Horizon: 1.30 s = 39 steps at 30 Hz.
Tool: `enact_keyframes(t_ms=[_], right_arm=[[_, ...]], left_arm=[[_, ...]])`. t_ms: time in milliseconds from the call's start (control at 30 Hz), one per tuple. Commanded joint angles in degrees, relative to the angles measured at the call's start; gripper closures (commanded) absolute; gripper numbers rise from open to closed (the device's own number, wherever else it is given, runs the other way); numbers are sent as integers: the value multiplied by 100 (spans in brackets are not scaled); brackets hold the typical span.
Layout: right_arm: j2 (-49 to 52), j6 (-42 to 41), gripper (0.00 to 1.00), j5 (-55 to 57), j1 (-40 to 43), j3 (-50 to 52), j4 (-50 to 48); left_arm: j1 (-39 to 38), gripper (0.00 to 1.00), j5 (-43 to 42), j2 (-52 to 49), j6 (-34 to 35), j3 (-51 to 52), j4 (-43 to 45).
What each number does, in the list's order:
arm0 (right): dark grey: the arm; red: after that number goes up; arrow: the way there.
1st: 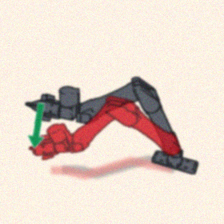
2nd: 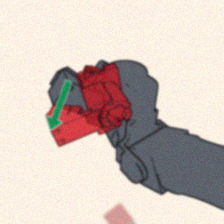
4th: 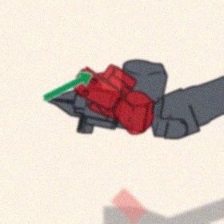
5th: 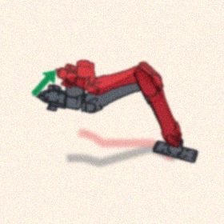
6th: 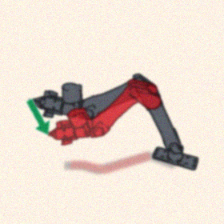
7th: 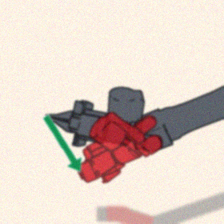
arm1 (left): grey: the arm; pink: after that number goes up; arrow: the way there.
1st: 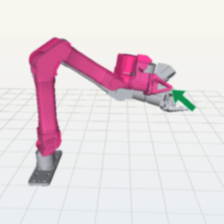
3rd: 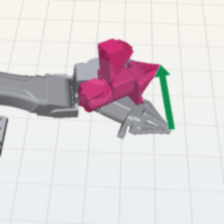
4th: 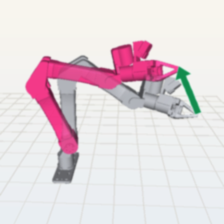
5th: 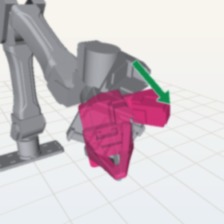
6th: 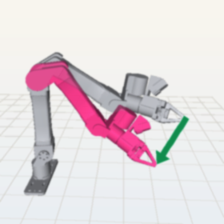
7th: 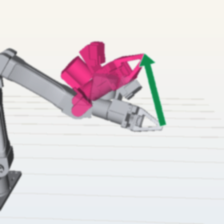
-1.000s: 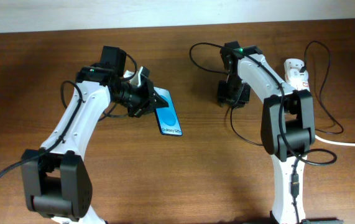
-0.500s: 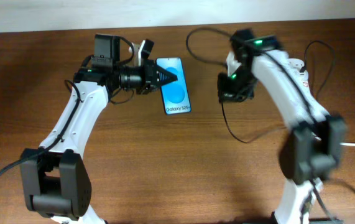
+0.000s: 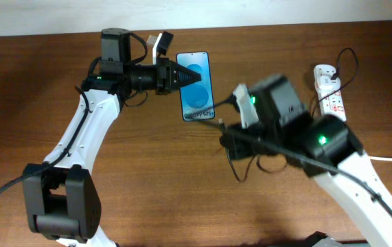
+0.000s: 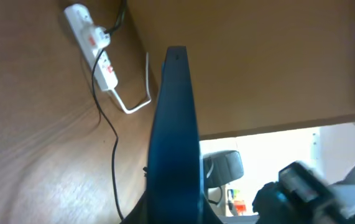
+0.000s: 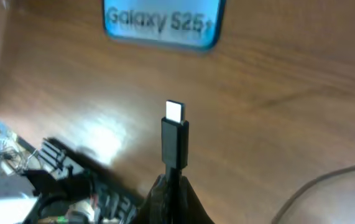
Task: Plug charger to phone and switch on socket
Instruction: 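Insert the USB-C plug into the phone's bottom port with the right gripper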
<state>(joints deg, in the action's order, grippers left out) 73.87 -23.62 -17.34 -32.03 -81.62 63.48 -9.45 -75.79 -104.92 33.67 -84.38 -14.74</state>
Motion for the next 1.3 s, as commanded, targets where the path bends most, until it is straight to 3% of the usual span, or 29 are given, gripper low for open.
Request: enact_keyframes(t_ms=[0, 67, 133, 300, 433, 700, 1267], right_arm=[[-1351, -463, 96, 404, -326, 999, -686], [-1998, -1202, 96, 737, -522, 2050, -1700], [-2144, -1355, 96, 728, -557, 2715, -2793], [-1303, -984, 96, 748, -555, 2896, -3934], [-920, -986, 96, 728, -551, 2870, -4419], [-920, -813, 96, 772, -540, 2597, -4448], [-780, -811, 96, 149, -540, 2533, -4579]], left_arm=[[22, 100, -245, -28, 315, -79, 599], [-52, 100, -219, -28, 688, -79, 1342], [-168, 100, -98, -28, 955, -79, 1781], [-352, 100, -46, -28, 1637, -79, 2245], [-343, 100, -295, -28, 1768, -79, 2323], [-22, 100, -723, -28, 1803, -79, 2330], [-181, 100, -811, -28, 1685, -79, 2282]])
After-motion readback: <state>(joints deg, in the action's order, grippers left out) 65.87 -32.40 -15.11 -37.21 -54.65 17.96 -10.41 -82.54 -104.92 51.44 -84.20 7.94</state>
